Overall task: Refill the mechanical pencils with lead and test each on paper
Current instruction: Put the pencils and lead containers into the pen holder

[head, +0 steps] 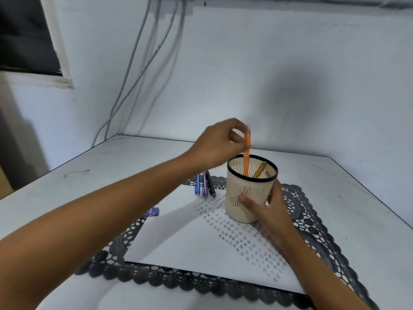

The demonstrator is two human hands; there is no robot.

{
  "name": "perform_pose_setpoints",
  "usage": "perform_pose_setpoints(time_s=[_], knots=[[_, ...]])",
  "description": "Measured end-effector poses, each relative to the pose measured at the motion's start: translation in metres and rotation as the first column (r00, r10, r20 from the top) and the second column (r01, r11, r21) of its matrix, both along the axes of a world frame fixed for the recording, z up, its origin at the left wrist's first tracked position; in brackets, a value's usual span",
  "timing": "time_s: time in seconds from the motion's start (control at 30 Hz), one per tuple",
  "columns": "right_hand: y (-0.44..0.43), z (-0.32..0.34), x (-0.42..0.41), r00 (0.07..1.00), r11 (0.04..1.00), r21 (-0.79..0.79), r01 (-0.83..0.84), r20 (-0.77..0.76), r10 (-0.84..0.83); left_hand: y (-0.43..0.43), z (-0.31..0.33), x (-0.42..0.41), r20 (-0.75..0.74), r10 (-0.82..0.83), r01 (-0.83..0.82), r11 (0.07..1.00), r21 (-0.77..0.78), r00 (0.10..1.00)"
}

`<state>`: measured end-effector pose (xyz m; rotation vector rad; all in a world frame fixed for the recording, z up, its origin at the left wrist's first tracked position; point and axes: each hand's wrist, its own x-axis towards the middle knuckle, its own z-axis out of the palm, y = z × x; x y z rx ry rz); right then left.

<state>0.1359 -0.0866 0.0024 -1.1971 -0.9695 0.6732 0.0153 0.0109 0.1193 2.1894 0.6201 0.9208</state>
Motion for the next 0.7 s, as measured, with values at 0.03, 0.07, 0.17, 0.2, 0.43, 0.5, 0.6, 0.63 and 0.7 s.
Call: perform_pose_setpoints(time_s=[0.03, 0.07, 0.17, 0.2, 0.43, 0.5, 0.6, 0.63, 0.7], knots=[[0.0, 0.0, 0.0, 1.0, 1.0, 0.001, 0.002, 0.007, -0.002, -0.002, -0.005, 0.003, -0.074, 0.004, -0.002, 1.0, 0.025, 0.997], [0.0, 0.0, 0.0, 1.0, 1.0, 0.002, 0.005, 0.013, -0.005, -0.003, -0.008, 0.005, -0.141, 0.01, -0.003, 0.999, 0.052, 0.99], [0.0, 0.001, -0.001, 1.0, 1.0, 0.001, 0.006, 0.031, -0.006, -0.005, -0.011, 0.013, -0.33, 0.05, -0.008, 0.992, 0.129, 0.943], [-0.001, 0.001, -0.001, 0.999, 1.0, -0.001, 0.004, 0.033, -0.004, -0.003, -0.011, 0.015, -0.378, 0.064, -0.007, 0.989, 0.15, 0.924], [0.0, 0.001, 0.0, 0.999, 1.0, -0.01, 0.017, 0.049, -0.016, 0.006, -0.013, 0.028, -0.487, 0.109, 0.011, 0.971, 0.238, 0.866], [0.0, 0.001, 0.0, 0.999, 1.0, -0.007, 0.012, 0.04, -0.012, 0.009, -0.013, 0.029, -0.469, 0.129, 0.012, 0.958, 0.285, 0.874], [0.0, 0.001, 0.0, 0.999, 1.0, -0.015, 0.009, 0.035, -0.008, 0.019, -0.014, 0.023, -0.305, 0.128, -0.042, 0.961, 0.273, 0.944], [0.0, 0.0, 0.0, 1.0, 1.0, -0.017, 0.006, 0.028, -0.005, 0.026, -0.015, 0.019, -0.224, 0.132, -0.074, 0.966, 0.249, 0.966], [0.0, -0.001, 0.001, 1.0, 1.0, -0.02, -0.007, -0.004, 0.007, 0.044, -0.021, 0.011, -0.128, 0.196, -0.16, 0.956, 0.247, 0.972]])
